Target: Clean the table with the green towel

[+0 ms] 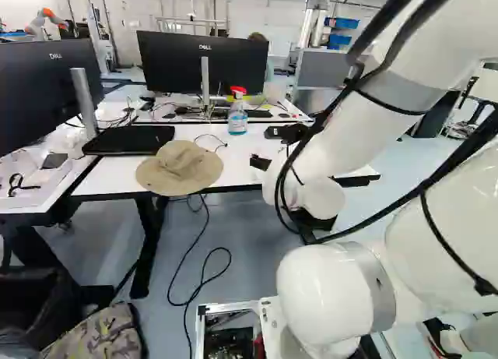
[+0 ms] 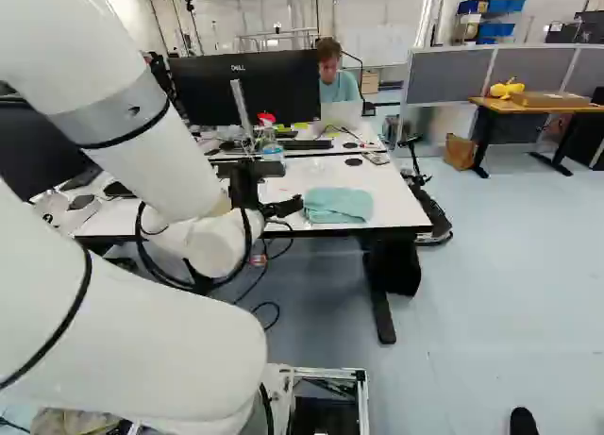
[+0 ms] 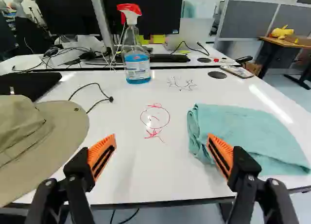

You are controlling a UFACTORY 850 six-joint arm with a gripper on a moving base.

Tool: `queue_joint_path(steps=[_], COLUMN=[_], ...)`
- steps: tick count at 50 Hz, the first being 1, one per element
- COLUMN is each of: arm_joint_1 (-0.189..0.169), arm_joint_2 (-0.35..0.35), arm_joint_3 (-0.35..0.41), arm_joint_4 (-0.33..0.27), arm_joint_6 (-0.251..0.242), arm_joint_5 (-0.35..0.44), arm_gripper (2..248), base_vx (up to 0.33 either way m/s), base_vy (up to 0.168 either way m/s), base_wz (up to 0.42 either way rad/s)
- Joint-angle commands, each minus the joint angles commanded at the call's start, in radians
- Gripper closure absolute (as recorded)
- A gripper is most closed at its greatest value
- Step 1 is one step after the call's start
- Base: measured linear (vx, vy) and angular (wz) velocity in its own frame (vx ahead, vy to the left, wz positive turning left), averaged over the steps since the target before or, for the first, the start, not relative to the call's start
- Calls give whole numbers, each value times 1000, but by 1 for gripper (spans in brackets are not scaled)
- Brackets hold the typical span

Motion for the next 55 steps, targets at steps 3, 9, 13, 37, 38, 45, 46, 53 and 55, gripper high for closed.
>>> queue_joint_path(steps=[3, 9, 13, 37, 38, 45, 46, 53, 55], arm_joint_1=[0, 0, 0, -53, -57, -80, -83, -106, -113], arm_joint_2=[0, 0, 2, -5, -7, -19, -21, -34, -38], arm_joint_3=[0, 0, 0, -61, -66, -93, -97, -126, -135], arm_joint_4=[0, 0, 0, 0, 0, 0, 0, 0, 0], arm_joint_6=[0, 0, 0, 0, 0, 0, 0, 0, 0], arm_joint_5=[0, 0, 0, 0, 0, 0, 0, 0, 0], arm_gripper=[3, 3, 3, 3, 3, 3, 3, 3, 3], base_vx=[0, 0, 0, 0, 0, 0, 0, 0, 0], base_vy=[0, 0, 0, 0, 0, 0, 0, 0, 0], base_wz=[0, 0, 0, 0, 0, 0, 0, 0, 0])
